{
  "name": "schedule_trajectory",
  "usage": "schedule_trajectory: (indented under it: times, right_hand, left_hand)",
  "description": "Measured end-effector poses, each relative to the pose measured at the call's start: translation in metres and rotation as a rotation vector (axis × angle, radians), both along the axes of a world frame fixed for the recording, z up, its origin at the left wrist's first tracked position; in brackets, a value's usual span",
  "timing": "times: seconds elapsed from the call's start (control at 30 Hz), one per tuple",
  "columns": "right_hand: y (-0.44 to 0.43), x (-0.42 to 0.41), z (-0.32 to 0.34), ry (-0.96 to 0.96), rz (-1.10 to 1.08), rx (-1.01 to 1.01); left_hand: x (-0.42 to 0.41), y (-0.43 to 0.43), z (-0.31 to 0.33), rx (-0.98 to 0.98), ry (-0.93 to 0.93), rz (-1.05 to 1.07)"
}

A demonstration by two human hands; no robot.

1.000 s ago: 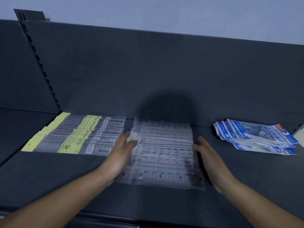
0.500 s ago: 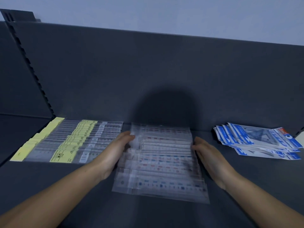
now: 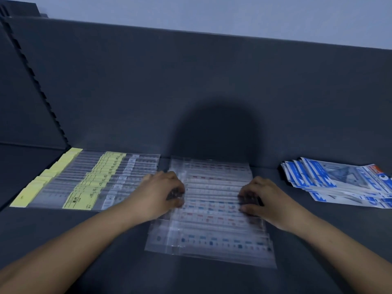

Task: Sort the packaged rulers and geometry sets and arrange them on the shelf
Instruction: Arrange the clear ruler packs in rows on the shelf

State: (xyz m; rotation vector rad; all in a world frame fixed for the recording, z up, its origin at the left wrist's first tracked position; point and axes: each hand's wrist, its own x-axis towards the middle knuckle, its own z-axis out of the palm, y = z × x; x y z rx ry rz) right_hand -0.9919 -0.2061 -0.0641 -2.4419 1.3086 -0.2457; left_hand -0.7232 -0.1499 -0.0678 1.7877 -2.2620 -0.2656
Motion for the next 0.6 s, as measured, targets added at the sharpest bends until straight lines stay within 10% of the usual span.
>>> schedule_trajectory:
  times: [0.23,0.6]
  right_hand:
    - [-0.012,0.007,0.013,0.087,-0.008,0.239]
    - [0.023,0.004,0.008,0.02,0.079,-0.058]
  left_hand:
    - [-0.005,-0.022,0.017,0.382,0.034,0.107]
    - [-0.003,-0.019,0.006,0.248,0.46,0.345]
